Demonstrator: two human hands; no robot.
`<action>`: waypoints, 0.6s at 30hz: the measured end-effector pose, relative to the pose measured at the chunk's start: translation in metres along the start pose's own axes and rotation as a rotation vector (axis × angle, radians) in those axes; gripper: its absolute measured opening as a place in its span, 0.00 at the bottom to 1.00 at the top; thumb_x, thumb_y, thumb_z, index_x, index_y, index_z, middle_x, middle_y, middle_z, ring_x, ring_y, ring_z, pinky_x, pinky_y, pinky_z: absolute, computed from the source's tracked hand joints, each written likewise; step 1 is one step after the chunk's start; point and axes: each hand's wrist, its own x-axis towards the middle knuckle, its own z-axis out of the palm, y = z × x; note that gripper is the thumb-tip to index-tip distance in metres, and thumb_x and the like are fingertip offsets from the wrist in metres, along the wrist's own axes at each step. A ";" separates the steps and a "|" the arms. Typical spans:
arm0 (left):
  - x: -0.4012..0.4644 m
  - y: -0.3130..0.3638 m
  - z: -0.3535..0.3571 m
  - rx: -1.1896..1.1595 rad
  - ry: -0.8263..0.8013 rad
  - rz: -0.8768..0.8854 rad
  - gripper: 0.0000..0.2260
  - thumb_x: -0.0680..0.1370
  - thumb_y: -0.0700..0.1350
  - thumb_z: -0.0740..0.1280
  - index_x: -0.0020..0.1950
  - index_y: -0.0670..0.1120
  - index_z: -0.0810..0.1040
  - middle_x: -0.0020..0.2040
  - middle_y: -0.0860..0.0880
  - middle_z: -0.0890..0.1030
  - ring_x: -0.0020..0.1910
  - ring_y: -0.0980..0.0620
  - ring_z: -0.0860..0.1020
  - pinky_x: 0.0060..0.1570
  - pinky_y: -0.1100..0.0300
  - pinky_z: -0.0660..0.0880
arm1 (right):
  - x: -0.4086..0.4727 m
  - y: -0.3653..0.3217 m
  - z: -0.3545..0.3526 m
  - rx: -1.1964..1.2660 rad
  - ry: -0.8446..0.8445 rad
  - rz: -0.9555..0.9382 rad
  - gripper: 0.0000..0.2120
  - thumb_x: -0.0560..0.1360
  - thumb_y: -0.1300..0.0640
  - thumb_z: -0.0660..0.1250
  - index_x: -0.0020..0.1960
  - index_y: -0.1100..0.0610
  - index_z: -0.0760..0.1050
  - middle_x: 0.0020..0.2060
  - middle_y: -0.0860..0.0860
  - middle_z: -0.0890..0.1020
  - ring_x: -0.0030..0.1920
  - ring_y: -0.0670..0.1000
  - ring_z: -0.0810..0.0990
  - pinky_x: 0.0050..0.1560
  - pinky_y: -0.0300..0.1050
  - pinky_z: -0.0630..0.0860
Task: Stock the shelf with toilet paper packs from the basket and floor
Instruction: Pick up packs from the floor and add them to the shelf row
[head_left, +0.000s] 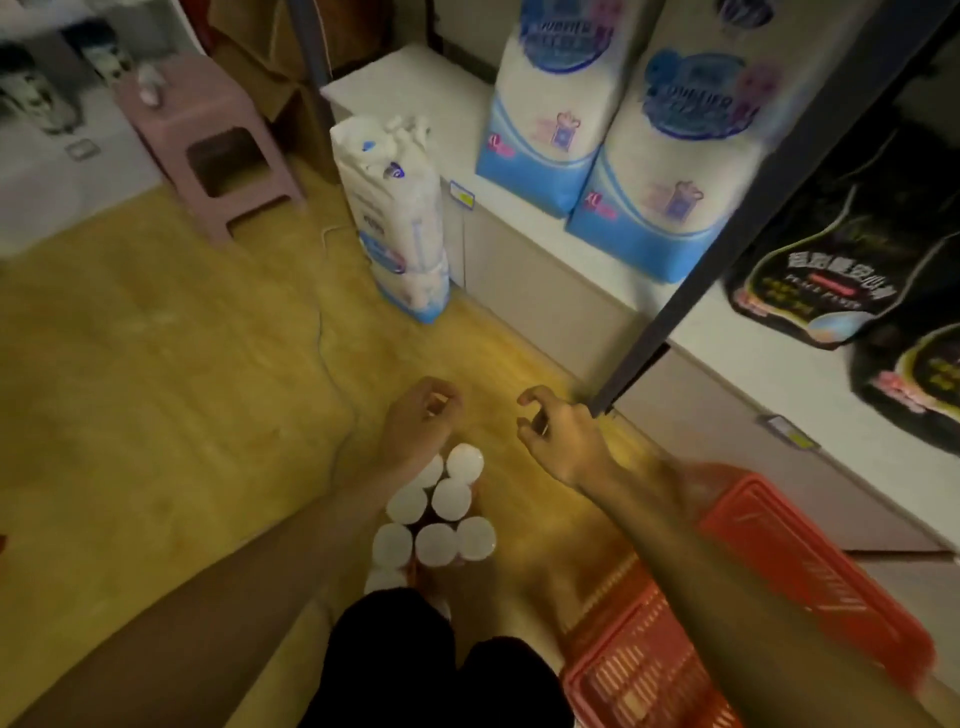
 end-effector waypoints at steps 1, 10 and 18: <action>0.010 -0.030 0.002 0.024 0.005 -0.015 0.04 0.78 0.44 0.67 0.50 0.45 0.78 0.38 0.52 0.77 0.35 0.56 0.75 0.31 0.72 0.70 | 0.009 0.013 0.027 -0.014 -0.039 0.003 0.15 0.78 0.53 0.65 0.63 0.53 0.72 0.42 0.51 0.82 0.43 0.52 0.81 0.43 0.47 0.77; 0.068 -0.245 0.032 0.506 -0.202 -0.104 0.24 0.75 0.54 0.69 0.68 0.48 0.69 0.60 0.47 0.72 0.58 0.45 0.76 0.52 0.53 0.75 | 0.039 0.099 0.218 -0.172 -0.305 -0.063 0.29 0.78 0.49 0.64 0.75 0.48 0.55 0.67 0.57 0.69 0.61 0.60 0.73 0.56 0.55 0.75; 0.069 -0.300 0.054 0.744 -0.310 -0.146 0.48 0.65 0.64 0.74 0.75 0.52 0.52 0.65 0.42 0.68 0.62 0.39 0.72 0.55 0.45 0.74 | 0.066 0.115 0.257 -0.677 -0.444 -0.330 0.43 0.75 0.59 0.69 0.78 0.45 0.44 0.78 0.53 0.46 0.77 0.61 0.46 0.64 0.60 0.69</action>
